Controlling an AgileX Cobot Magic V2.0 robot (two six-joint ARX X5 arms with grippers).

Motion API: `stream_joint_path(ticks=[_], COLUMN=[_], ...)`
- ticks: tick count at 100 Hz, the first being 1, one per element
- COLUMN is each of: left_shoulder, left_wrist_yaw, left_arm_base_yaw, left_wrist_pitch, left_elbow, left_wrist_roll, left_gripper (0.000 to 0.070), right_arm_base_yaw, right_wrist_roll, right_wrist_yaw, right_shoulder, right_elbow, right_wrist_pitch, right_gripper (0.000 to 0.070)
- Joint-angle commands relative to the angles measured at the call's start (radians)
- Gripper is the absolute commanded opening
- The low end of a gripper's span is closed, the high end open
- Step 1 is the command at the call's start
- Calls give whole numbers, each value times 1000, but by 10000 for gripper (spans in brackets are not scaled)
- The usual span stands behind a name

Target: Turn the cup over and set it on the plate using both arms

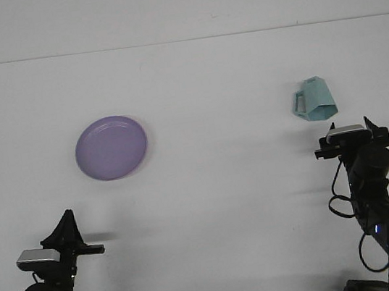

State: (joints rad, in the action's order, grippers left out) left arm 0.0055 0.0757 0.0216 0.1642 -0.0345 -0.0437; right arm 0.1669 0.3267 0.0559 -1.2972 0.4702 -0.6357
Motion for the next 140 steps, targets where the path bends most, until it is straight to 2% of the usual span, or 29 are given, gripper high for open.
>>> stream_joint_path(ticks=[1,21,31,47,61,91,95,99,109,123,140], left_shoulder=[-2,-2,-2,-2,-2,-2,-2,-2,-2,-2,-2], left_wrist_yaw=[2,2,3,2,2,2,2,2,2,2,2], left_arm_base_yaw=[1,1,1,1,1,1,1,1,1,1,1], left_wrist_pitch=[9,8,7,-6,-13,-13,-13,-13,-13,-13,-11], left_elbow=[20,20,20,20,20,20,20,20,20,20,20], left_wrist_roll=[-3,-3,-3,-3,-2,-2,-2,-2,-2,-2,-2], left_gripper=[12,12,12,12,12,11,12,12,12,12,12], right_arm_base_yaw=[10,49,68,79,91,96,96,97,101,113,120], right_wrist_roll=[30,38,38,44,49,120,125,130,143,142,100], right_wrist_yaw=[-14,-79,-111,-121,-174,-245,-245,-248,-277,-320,-346], right_shoulder=[-82,-279,-359,-460,-541,-661,-668,-669,-671,-671,-671], right_elbow=[5,35,94,193,287,442,451,457,463,463,467], right_wrist_pitch=[-85,-299,-299,-293,-256,-197,-199,-198,-192,-192,-194], right_gripper=[538,538,538,537,537,531,509,458,242,7,2])
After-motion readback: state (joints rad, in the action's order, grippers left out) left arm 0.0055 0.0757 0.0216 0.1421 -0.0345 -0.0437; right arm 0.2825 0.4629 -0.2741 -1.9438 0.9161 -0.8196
